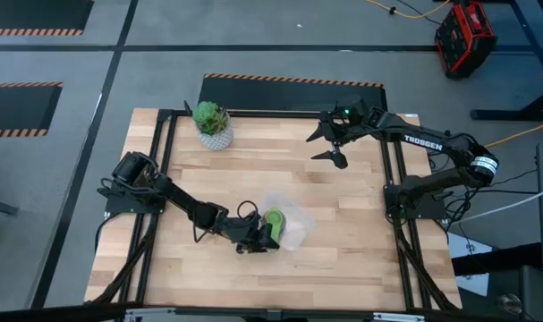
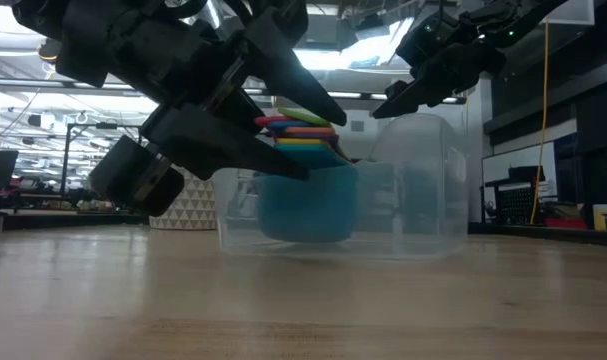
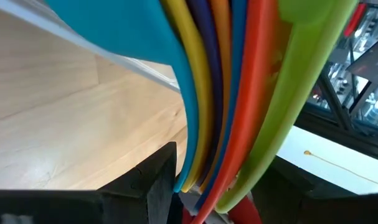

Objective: Nest measuring cups in basket
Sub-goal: Put the stacked measuring cups into the transparent bin, then return to Home Position

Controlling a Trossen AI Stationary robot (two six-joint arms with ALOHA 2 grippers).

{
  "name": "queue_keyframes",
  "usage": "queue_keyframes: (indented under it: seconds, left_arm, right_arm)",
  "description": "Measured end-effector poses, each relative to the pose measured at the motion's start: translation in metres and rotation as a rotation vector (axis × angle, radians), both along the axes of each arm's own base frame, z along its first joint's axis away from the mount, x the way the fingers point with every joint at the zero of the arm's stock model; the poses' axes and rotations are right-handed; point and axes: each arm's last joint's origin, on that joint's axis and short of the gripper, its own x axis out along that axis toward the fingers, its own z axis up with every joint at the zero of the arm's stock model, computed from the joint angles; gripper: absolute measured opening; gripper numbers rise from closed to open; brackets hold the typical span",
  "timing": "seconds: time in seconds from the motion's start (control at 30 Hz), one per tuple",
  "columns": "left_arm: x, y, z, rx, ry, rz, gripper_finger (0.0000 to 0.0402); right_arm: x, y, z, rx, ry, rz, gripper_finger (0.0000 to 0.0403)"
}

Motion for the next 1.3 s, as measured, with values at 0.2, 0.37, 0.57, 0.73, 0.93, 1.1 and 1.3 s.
queue_keyframes:
  seconds: [0.2,0.37,0.57,0.73,0.93,1.1,1.3]
  left_arm:
    - [-0.002,0.002,0.003,0.011,0.003,0.031,0.0179]
    - [-0.006,0.002,0.012,0.019,0.021,0.031,0.0179]
    - [-0.010,0.002,0.017,0.029,0.036,0.028,0.0179]
    - [-0.011,0.002,0.019,0.024,0.034,0.019,0.0179]
    - [-0.012,0.000,0.017,0.004,0.059,-0.030,0.0179]
    - [-0.013,-0.003,0.018,-0.004,0.058,-0.048,0.0179]
    - [-0.014,-0.007,0.019,-0.032,0.062,-0.123,0.0179]
  right_arm:
    - [0.000,0.000,0.000,0.000,0.000,0.000,0.0305]
    - [0.000,0.000,-0.001,0.004,0.007,0.000,0.0305]
    - [-0.001,0.001,-0.001,0.009,0.013,0.000,0.0305]
    - [-0.001,0.001,-0.001,0.012,0.017,0.000,0.0305]
    - [-0.001,0.001,-0.002,0.013,0.019,0.000,0.0305]
    - [-0.001,0.001,-0.002,0.013,0.019,0.000,0.0305]
    - [-0.001,0.001,-0.002,0.012,0.018,0.000,0.0305]
